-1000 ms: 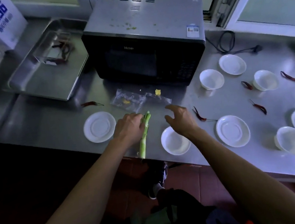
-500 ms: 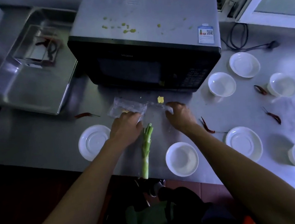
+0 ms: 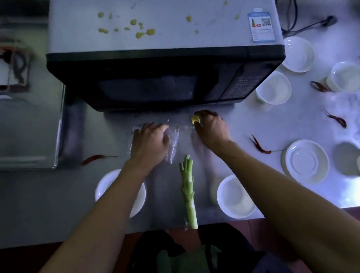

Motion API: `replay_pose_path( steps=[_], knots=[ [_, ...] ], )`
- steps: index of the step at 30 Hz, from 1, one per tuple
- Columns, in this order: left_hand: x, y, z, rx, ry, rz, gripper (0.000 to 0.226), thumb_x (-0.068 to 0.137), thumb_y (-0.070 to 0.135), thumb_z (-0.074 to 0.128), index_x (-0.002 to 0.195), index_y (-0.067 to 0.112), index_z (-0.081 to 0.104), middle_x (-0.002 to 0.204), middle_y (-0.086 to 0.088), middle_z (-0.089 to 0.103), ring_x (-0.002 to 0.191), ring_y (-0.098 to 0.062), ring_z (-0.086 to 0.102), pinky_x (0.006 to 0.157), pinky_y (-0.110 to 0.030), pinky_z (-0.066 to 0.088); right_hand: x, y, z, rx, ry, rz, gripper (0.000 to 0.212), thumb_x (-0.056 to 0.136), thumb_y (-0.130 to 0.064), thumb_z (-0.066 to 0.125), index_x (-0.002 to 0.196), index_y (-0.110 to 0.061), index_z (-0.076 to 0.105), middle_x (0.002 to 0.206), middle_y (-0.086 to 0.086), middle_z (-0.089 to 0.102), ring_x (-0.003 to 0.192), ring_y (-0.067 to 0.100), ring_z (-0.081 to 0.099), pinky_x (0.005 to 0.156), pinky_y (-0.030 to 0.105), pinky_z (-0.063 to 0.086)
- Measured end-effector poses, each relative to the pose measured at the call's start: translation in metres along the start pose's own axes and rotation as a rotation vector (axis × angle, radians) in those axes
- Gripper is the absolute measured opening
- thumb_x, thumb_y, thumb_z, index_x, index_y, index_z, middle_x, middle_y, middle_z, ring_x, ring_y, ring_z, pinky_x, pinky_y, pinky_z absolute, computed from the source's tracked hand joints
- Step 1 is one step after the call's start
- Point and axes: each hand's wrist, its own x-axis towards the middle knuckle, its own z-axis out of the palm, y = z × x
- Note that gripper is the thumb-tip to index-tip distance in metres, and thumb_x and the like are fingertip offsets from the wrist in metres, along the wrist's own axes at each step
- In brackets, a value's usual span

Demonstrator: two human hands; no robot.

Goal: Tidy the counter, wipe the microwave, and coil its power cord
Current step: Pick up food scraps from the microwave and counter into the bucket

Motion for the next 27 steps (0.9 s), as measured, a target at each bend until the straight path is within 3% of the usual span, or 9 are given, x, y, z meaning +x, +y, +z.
replay_pose_path(
  steps=[9,14,24,27],
  knots=[
    [0.034,-0.016,0.012,-0.001,0.016,0.047,0.03,0.094,0.024,0.053,0.12,0.021,0.069,0.118,0.004,0.067,0.116,-0.022,0.054,0.095,-0.042,0.039,0.01,-0.005,0.022,-0.066,0.042,0.007,0.023,0.102,-0.02,0.05,0.117,-0.016,0.066,0.123,0.008,0.062,0.111,0.031,0.055,0.091,0.045,0.049],
    [0.043,-0.019,0.018,0.025,0.005,0.042,0.028,0.094,0.025,0.056,0.118,0.022,0.07,0.115,0.004,0.066,0.113,-0.023,0.053,0.092,-0.042,0.039,0.011,-0.001,0.024,-0.086,0.001,0.039,0.026,0.096,-0.015,0.059,0.12,-0.016,0.066,0.127,0.01,0.057,0.118,0.031,0.048,0.095,0.042,0.045],
    [0.023,-0.036,0.017,0.042,0.059,0.126,0.018,0.085,0.028,0.057,0.089,0.023,0.073,0.096,0.005,0.066,0.1,-0.023,0.056,0.088,-0.041,0.038,0.009,-0.004,0.017,-0.022,0.007,0.058,0.019,0.095,-0.018,0.06,0.114,-0.013,0.059,0.113,0.011,0.064,0.111,0.029,0.052,0.092,0.043,0.045],
    [0.019,-0.038,0.017,0.041,0.078,0.114,0.018,0.083,0.025,0.058,0.093,0.023,0.072,0.096,0.006,0.066,0.1,-0.021,0.055,0.087,-0.04,0.034,0.007,-0.009,0.014,-0.002,0.024,0.033,0.013,0.095,-0.011,0.056,0.108,-0.011,0.061,0.105,0.012,0.067,0.102,0.031,0.056,0.086,0.043,0.048]
  ],
)
